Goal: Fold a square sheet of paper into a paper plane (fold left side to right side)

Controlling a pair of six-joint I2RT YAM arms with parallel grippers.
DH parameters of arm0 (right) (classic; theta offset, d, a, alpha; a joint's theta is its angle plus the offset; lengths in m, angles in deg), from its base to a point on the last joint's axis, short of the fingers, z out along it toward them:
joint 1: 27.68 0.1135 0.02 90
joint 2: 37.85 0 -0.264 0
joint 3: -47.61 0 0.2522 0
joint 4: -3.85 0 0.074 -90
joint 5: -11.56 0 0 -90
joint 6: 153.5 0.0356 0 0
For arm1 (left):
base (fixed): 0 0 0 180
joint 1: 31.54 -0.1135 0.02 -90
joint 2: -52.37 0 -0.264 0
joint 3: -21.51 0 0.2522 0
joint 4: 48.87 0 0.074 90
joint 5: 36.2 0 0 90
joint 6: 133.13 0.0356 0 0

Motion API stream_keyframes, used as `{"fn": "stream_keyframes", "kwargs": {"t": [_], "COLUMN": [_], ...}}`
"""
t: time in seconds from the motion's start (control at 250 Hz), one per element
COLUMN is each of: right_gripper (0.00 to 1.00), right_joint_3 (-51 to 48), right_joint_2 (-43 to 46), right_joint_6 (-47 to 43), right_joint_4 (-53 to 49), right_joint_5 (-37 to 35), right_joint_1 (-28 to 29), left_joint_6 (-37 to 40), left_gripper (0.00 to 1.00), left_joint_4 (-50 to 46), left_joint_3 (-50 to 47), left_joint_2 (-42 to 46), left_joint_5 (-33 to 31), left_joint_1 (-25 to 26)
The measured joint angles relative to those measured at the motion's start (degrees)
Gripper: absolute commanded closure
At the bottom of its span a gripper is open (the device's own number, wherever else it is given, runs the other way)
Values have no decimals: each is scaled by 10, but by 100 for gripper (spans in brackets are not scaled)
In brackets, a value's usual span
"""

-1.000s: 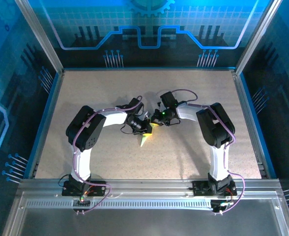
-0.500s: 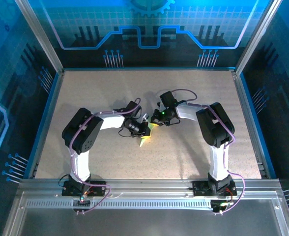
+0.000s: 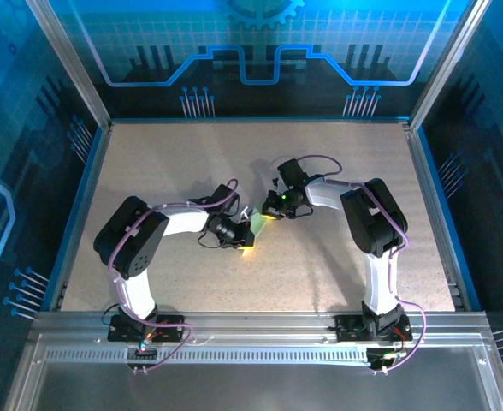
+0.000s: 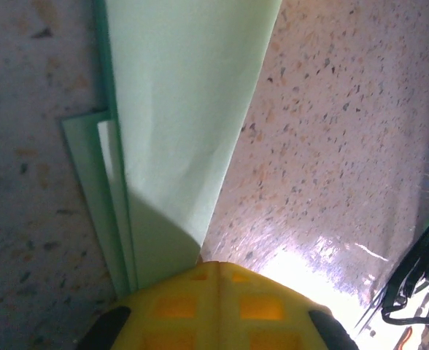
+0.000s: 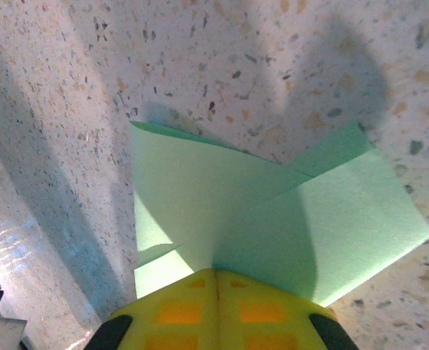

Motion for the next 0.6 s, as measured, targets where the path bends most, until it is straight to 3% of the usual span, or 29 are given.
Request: {"fn": "stream_keyframes", "kwargs": {"t": [0.26, 0.376, 0.599], "right_gripper": [97, 92, 82], "right_joint_3": [0, 0, 0], "right_joint_2": [0, 3, 43], "right_joint_6": [-3, -7, -26], "right_joint_4": [3, 4, -11], "right_joint_5": [2, 1, -18], "right_joint_1": [0, 0, 0], "left_joint_6": [0, 0, -3], "left_gripper": [95, 87, 61], "left_joint_4": [-34, -35, -33], "left_joint_3": [-5, -21, -37], "left_joint_2": [31, 67, 180], "left_joint_5": [-6, -10, -33], "left_joint_1": [3, 2, -23]}}
